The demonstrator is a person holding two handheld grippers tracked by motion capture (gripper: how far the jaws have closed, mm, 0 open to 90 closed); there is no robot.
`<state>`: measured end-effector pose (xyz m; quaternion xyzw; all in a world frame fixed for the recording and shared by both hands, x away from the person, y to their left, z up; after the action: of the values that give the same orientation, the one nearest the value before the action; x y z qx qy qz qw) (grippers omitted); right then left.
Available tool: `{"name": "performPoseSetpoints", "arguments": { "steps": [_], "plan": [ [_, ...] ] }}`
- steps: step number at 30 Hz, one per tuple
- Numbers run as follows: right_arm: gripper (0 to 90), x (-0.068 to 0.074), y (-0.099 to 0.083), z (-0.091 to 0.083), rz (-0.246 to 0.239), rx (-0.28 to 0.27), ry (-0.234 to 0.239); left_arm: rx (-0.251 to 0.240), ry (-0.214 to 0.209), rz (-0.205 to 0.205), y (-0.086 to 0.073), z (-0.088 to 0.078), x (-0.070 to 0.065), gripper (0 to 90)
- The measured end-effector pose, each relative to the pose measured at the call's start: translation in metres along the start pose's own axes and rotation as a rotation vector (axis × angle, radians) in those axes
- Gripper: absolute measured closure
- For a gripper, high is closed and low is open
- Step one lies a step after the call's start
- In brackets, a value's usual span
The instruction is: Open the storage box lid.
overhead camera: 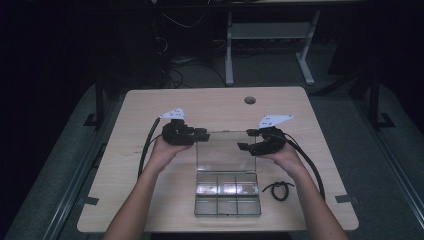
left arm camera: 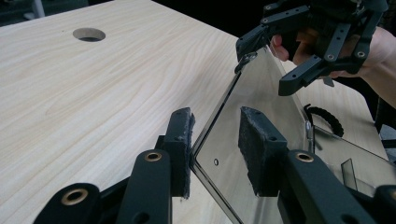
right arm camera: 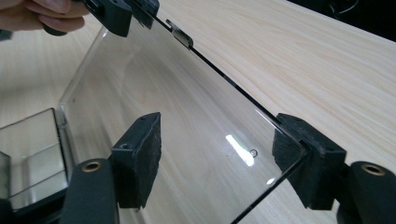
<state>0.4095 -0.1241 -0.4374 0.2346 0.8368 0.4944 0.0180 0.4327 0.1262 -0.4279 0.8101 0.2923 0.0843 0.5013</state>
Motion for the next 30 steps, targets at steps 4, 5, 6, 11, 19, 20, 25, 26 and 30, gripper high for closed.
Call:
{"name": "performPoseSetpoints", "arguments": {
  "steps": [4, 5, 6, 11, 19, 20, 25, 26, 30],
  "plan": [
    [29.2, 0.0, -0.002, 0.004, -0.003, 0.015, -0.015, 0.005, 0.0, -0.003, -0.001, 0.002, 0.002, 64.0],
    [29.0, -0.001, -0.002, 0.004, -0.002, 0.016, -0.017, 0.007, 0.0, -0.004, -0.002, 0.002, 0.002, 63.9],
    [28.9, -0.001, -0.003, 0.004, 0.007, 0.016, -0.017, 0.008, 0.001, -0.005, -0.002, 0.003, 0.002, 63.8],
    [29.3, -0.002, -0.004, 0.005, 0.01, 0.014, -0.016, 0.02, 0.022, -0.001, -0.004, 0.006, 0.002, 60.5],
    [29.7, -0.005, -0.006, 0.008, 0.021, 0.012, -0.002, 0.054, 0.062, 0.032, -0.009, 0.009, -0.001, 52.4],
    [29.7, -0.005, -0.006, 0.008, 0.029, 0.012, 0.001, 0.056, 0.068, 0.036, -0.009, 0.009, -0.001, 51.5],
    [29.6, -0.007, -0.008, 0.009, 0.038, 0.013, 0.004, 0.07, 0.08, 0.039, -0.012, 0.011, -0.002, 47.7],
    [29.6, -0.007, -0.008, 0.01, 0.042, 0.013, 0.004, 0.073, 0.08, 0.034, -0.013, 0.012, -0.001, 47.5],
    [29.7, -0.008, -0.011, 0.01, 0.044, 0.001, 0.005, 0.079, 0.082, 0.038, -0.014, 0.013, 0.0, 46.8]
  ]
}}
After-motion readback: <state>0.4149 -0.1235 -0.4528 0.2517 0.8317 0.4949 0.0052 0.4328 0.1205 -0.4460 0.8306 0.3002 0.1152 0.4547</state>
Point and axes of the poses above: each handheld gripper's, and its own axes: z roughly forward along the jaws, y roughly out of its top, x roughly to its left, the point moved 5 cm from there along z, roughly forward along the jaws, and after that the axes turned 12 degrees about y, right-handed, at the moved point
